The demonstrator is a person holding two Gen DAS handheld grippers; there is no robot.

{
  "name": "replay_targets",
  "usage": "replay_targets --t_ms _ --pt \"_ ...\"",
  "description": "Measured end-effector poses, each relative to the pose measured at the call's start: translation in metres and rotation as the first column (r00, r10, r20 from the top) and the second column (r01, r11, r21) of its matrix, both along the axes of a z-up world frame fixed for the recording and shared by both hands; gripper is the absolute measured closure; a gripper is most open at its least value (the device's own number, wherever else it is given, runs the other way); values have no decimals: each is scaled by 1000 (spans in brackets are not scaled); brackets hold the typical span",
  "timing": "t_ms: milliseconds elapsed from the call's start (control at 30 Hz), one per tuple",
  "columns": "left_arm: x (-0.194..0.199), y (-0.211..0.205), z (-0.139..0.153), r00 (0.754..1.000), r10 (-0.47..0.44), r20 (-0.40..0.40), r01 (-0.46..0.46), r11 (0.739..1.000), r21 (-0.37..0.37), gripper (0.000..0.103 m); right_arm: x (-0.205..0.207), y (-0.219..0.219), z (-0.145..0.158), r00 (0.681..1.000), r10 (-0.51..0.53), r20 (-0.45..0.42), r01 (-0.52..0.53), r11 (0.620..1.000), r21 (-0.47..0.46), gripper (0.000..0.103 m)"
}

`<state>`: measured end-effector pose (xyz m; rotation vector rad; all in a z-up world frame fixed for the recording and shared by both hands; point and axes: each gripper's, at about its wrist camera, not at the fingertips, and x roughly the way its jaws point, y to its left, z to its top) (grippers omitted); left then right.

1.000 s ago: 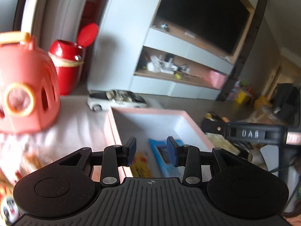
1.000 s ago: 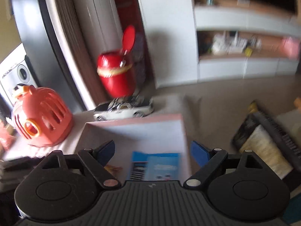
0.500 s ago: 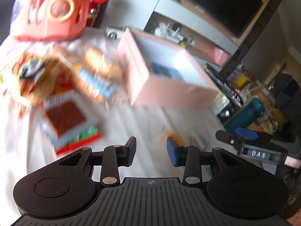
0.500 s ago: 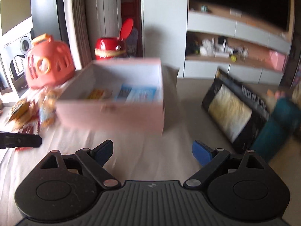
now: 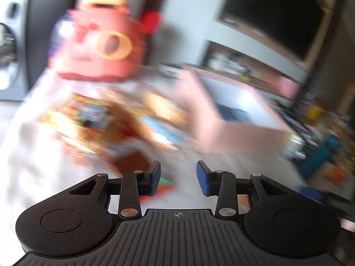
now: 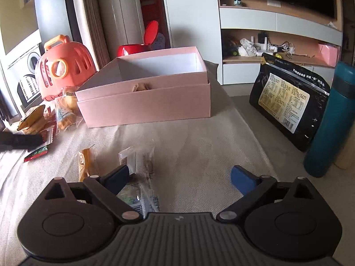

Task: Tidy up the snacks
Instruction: 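Grasp the brown jerky packet with the left tool and lift it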

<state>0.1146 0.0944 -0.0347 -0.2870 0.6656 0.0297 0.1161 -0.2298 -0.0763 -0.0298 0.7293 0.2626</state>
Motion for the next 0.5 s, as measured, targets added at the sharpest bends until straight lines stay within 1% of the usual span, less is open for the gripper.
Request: replay_targets --t_ms 100,133,167,200,233,300,400,467,500 --pt "11 27 -6 993 110 -33 -110 994 9 63 1 1 0 1000 0 0 0 1000 -2 4" --pt "15 35 -10 989 144 -45 -144 990 -4 63 1 1 0 1000 0 0 0 1000 -2 4" --pt "18 42 -13 985 161 -56 -163 986 -32 69 1 1 0 1000 0 0 0 1000 -3 4" --pt "21 47 -17 983 170 -70 -174 983 -59 72 1 1 0 1000 0 0 0 1000 -4 4" --pt "23 48 -20 982 171 -79 -176 982 -68 71 1 1 0 1000 0 0 0 1000 -4 4" --pt "22 42 -21 989 131 -72 -135 990 -46 71 1 2 -1 1000 0 0 0 1000 -4 4" --pt "17 27 -18 997 19 -69 -21 1000 -23 71 1 2 -1 1000 1 -1 -1 1000 -9 4" --pt "11 14 -18 995 -64 -80 63 998 -12 71 1 3 -1 1000 2 -2 -2 1000 -12 3" --pt "10 6 -19 990 -107 -96 108 994 -4 70 1 3 -2 1000 2 -3 -2 1000 -13 3"
